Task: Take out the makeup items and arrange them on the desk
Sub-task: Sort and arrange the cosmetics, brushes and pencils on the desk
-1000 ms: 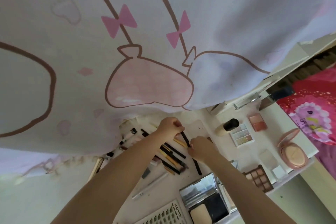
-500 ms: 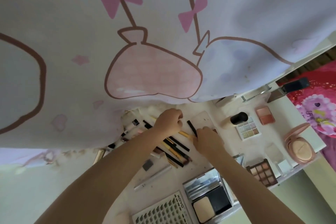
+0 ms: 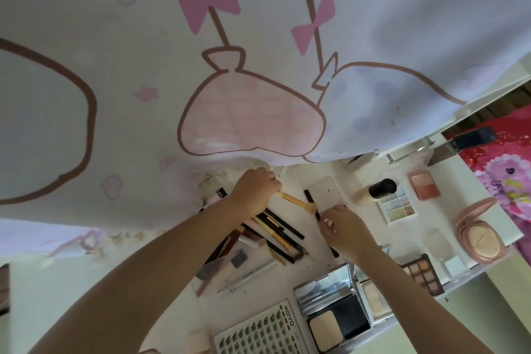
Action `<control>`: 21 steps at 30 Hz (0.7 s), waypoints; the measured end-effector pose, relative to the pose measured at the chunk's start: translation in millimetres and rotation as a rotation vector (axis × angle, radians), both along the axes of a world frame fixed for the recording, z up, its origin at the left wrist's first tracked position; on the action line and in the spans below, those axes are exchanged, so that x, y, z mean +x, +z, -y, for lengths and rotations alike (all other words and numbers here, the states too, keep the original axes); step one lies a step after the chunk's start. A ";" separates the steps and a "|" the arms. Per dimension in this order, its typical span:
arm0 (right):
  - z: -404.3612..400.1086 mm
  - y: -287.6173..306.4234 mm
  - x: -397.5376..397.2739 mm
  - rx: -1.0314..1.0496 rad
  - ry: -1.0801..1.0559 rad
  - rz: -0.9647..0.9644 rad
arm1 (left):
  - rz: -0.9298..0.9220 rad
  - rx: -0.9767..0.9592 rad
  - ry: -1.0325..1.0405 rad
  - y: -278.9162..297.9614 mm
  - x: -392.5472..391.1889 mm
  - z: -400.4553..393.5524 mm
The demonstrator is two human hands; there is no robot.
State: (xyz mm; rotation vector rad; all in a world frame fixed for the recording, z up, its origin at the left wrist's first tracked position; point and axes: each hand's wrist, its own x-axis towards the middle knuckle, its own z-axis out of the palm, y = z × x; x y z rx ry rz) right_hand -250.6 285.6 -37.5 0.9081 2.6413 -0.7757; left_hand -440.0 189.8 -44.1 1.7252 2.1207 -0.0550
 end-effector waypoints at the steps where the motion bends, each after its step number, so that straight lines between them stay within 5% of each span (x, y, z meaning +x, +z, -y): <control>1: -0.5 1.6 0.7 -0.022 -0.020 -0.021 | 0.075 0.017 0.059 5.2 -0.3 1.8; 6: -5.9 6.2 -5.2 -0.112 -0.122 -0.074 | 0.735 -0.028 0.636 24.9 21.0 6.5; 9: -12.3 3.6 -11.5 -0.093 -0.097 -0.052 | 0.885 -0.013 0.841 21.6 47.9 -0.8; 13: -18.0 3.2 -13.9 -0.051 -0.025 0.011 | 0.906 0.000 0.983 12.0 76.4 -18.5; 21: -22.4 8.5 -6.2 -0.043 0.027 0.035 | 0.677 -0.051 0.900 9.8 69.0 -2.6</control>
